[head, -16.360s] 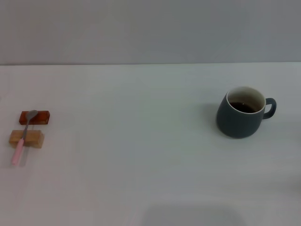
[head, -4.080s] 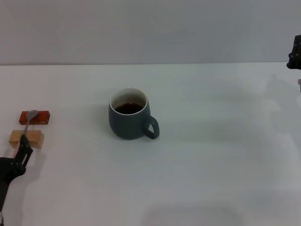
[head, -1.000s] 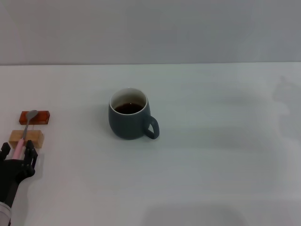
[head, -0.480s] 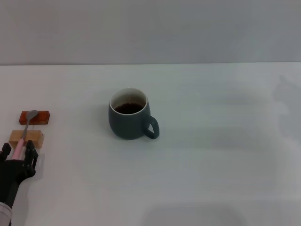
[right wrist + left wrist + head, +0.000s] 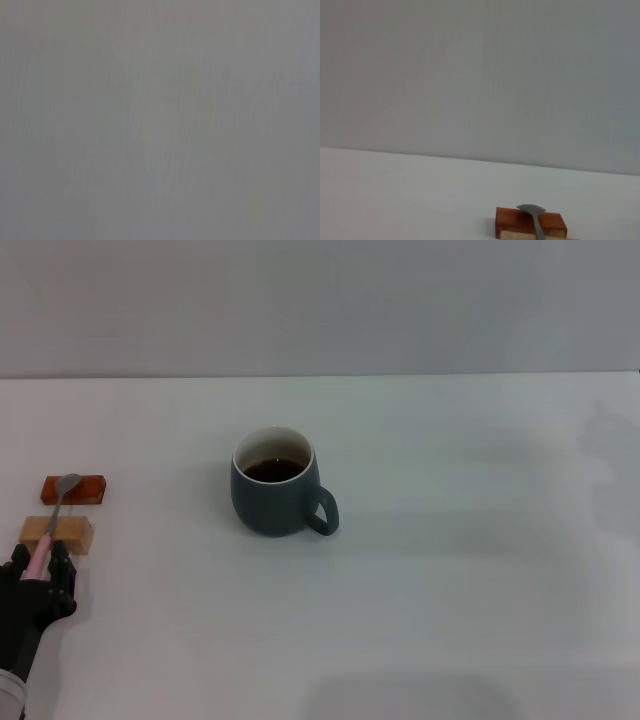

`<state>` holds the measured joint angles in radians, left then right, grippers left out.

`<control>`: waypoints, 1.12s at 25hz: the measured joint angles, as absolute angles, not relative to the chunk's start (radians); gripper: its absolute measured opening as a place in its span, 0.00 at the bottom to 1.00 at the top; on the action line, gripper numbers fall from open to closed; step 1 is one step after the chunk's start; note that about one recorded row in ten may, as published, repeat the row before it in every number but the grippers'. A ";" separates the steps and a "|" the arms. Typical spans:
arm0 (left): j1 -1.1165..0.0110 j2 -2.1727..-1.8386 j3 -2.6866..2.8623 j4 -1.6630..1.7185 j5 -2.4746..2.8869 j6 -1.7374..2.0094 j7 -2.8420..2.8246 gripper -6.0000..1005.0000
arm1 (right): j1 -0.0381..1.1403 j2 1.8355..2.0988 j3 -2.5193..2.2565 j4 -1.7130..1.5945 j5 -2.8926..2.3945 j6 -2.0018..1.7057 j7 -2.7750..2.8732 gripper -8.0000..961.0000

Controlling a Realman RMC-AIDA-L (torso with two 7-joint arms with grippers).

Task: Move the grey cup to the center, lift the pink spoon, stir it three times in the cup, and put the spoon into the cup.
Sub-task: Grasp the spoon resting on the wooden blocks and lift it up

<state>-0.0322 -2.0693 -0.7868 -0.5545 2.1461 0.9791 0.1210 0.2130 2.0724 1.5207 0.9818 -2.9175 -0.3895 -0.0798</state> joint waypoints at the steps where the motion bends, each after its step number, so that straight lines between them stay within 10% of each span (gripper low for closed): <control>1: -0.032 -2.069 -0.787 -0.554 2.146 0.979 0.121 0.42 | 0.213 2.072 1.520 0.982 -2.918 -0.390 -0.080 0.01; 28: -0.038 -2.071 -0.787 -0.558 2.145 0.962 0.112 0.32 | 0.190 2.074 1.507 1.007 -2.918 -0.388 -0.080 0.01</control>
